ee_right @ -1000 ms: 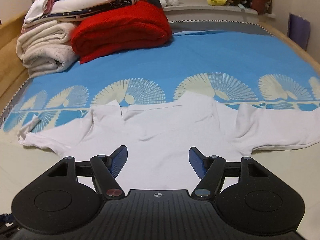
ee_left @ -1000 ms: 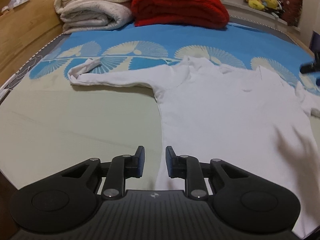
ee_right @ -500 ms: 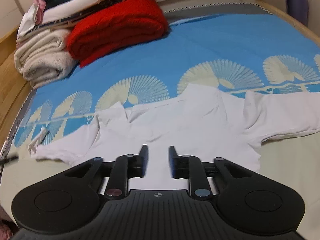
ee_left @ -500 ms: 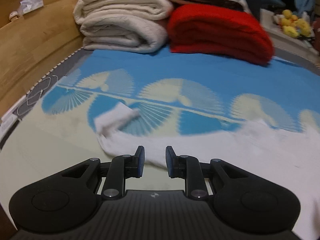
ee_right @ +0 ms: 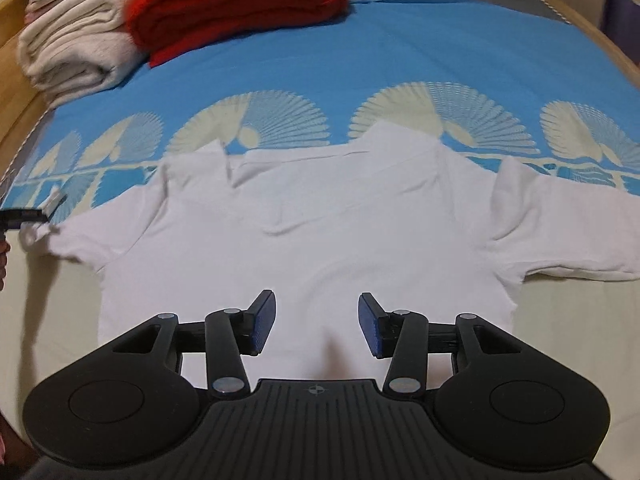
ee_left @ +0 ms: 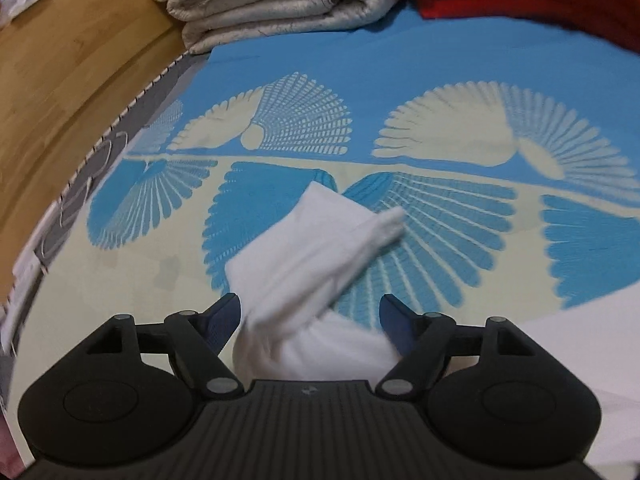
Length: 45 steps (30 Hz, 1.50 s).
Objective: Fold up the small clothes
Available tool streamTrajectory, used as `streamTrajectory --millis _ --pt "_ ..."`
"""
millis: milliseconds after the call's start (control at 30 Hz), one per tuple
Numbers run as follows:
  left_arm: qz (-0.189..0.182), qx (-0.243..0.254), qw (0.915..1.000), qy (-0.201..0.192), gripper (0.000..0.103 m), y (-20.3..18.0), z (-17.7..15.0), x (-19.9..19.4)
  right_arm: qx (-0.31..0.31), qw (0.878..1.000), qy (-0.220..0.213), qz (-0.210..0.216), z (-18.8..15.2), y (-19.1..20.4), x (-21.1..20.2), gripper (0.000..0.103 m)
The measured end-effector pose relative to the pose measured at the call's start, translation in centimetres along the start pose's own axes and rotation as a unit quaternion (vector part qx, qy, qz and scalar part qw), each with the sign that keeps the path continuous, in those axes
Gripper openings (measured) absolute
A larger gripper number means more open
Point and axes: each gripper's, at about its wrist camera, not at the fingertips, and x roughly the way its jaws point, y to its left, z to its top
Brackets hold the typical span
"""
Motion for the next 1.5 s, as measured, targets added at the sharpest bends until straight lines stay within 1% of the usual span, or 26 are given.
streamTrajectory --millis 67,133,167,200,233,267,367,433,500,567,633,700,733,767,833,867,900,967,1000,1067,1100,1233,1300,1367,1433,1500 --pt "0.011 0.007 0.9999 -0.004 0.08 -0.2 0.4 1.1 0.001 1.0 -0.001 -0.002 0.1 -0.1 0.2 0.048" --pt "0.023 0.018 0.9995 -0.008 0.073 -0.3 0.7 1.7 0.001 1.0 0.002 -0.005 0.2 -0.1 0.5 0.048" --pt "0.026 0.026 0.9993 -0.01 0.056 -0.4 0.7 1.7 0.001 1.0 0.005 -0.004 0.1 -0.1 0.7 0.048" --pt "0.024 0.038 0.9989 -0.01 0.027 -0.4 0.7 1.8 0.001 1.0 0.008 -0.004 0.1 -0.1 0.9 0.048" --pt "0.021 0.046 0.9987 -0.007 0.014 -0.5 0.9 1.8 0.003 1.0 0.009 -0.004 0.1 -0.1 0.9 0.048" --pt "0.019 0.051 0.9985 -0.007 0.005 -0.5 0.9 1.5 0.005 1.0 0.01 -0.003 0.2 -0.2 1.0 0.048" --pt "0.003 0.041 0.9979 -0.051 0.005 -1.0 0.6 -2.2 0.013 1.0 0.007 -0.005 0.3 -0.4 0.9 0.048" --pt "-0.025 0.026 0.9959 -0.083 0.005 -1.6 0.6 -5.5 0.021 1.0 0.007 -0.002 0.3 -0.6 0.7 0.048" --pt "-0.075 0.009 0.9903 -0.116 0.005 -3.0 0.4 -10.2 0.029 1.0 0.008 0.004 0.4 -0.8 0.6 0.048" --pt "-0.122 0.007 0.9819 -0.145 0.005 -5.0 -0.2 -14.7 0.044 0.999 0.009 0.013 0.4 -1.1 0.4 0.048" --pt "-0.174 0.001 0.9695 -0.172 0.005 -7.3 -1.0 -19.4 0.061 0.998 0.011 0.022 0.3 -1.4 0.3 0.047" --pt "-0.239 -0.011 0.9522 -0.19 0.005 -10.4 -2.1 -24.2 0.083 0.996 0.012 0.03 0.3 -1.9 0.2 0.047" --pt "-0.26 -0.015 0.9459 -0.194 0.005 -11.7 -2.5 -25.8 0.097 0.995 0.012 0.033 0.3 -2.2 0.1 0.047" --pt "-0.289 -0.025 0.9373 -0.193 0.005 -13.5 -3.3 -27.6 0.115 0.993 0.012 0.037 0.2 -2.6 0.0 0.047" --pt "-0.339 -0.028 0.9259 -0.165 0.008 -16.7 -4.7 -29.4 0.147 0.988 0.012 0.043 0.0 -3.4 -0.1 0.043" --pt "-0.363 -0.02 0.9212 -0.138 0.02 -18.5 -5.6 -29.8 0.162 0.986 0.012 0.044 -0.2 -4.0 -0.1 0.043" --pt "-0.388 -0.006 0.9166 -0.097 0.038 -20.4 -6.5 -29.8 0.178 0.983 0.012 0.041 -0.3 -4.5 -0.1 0.043" --pt "-0.411 0.003 0.9109 -0.04 0.039 -22.0 -7.9 -29.8 0.202 0.979 0.016 0.033 -0.7 -5.6 -0.1 0.043" --pt "-0.418 -0.002 0.9076 -0.039 0.04 -21.7 -8.4 -30.3 0.214 0.976 0.021 0.031 -0.9 -6.2 0.1 0.044" --pt "-0.416 -0.02 0.9075 -0.053 0.04 -20.1 -8.6 -30.9 0.235 0.971 0.034 0.033 -1.3 -7.3 0.5 0.044" --pt "-0.406 -0.036 0.9116 -0.055 0.04 -19.2 -8.4 -30.9 0.246 0.968 0.04 0.033 -1.6 -7.8 0.8 0.044" --pt "-0.341 -0.113 0.9315 -0.059 0.04 -15.0 -7.7 -28.5 0.266 0.962 0.058 0.028 -2.3 -8.6 1.9 0.044" --pt "-0.275 -0.134 0.9507 -0.052 0.04 -13.3 -7.4 -26.5 0.268 0.961 0.067 0.024 -2.5 -8.2 2.6 0.044" --pt "-0.231 -0.157 0.9598 -0.031 0.04 -12.0 -6.3 -24.8 0.268 0.96 0.075 0.024 -2.7 -7.8 3.6 0.044" --pt "-0.226 -0.181 0.9572 -0.012 0.04 -10.6 -5.6 -23.3 0.264 0.96 0.086 0.023 -2.8 -6.9 4.9 0.044" --pt "-0.231 -0.205 0.9512 -0.001 0.04 -9.2 -4.8 -22.2 0.259 0.96 0.098 0.027 -3.0 -5.6 6.3 0.044"
